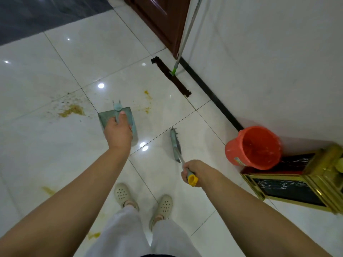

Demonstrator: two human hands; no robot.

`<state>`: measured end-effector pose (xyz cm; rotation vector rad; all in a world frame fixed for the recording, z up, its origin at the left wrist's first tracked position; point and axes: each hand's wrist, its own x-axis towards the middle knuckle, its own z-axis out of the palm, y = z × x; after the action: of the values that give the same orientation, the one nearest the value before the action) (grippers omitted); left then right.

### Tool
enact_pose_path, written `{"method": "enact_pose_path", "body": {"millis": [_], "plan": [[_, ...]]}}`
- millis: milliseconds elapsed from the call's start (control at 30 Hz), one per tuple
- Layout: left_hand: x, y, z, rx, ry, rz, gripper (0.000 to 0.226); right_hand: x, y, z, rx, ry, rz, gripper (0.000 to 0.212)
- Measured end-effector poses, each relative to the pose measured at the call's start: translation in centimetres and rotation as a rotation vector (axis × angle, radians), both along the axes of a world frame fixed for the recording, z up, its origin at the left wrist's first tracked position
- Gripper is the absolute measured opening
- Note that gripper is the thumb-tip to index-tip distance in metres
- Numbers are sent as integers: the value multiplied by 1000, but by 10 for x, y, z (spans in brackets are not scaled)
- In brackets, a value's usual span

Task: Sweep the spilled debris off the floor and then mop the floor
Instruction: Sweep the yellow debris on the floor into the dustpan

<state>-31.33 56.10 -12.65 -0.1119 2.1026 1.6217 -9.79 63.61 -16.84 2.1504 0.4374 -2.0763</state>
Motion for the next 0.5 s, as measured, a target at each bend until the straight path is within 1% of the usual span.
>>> {"method": "enact_pose_path", "body": {"millis": [133, 233, 333, 500], "plan": [[-26, -8, 5, -4, 5, 17, 34, -37, -35, 11, -112, 41, 60, 18], [-45, -15, 8, -3, 0, 15, 32, -52, -38, 16, -117, 47, 92, 21], [-63, -22, 9, 10, -3, 24, 35, -63, -35, 20, -63, 4, 102, 22], [-86, -33, 6, 30, -16, 18, 34, -74, 1, 16, 134, -67, 128, 18]]}}
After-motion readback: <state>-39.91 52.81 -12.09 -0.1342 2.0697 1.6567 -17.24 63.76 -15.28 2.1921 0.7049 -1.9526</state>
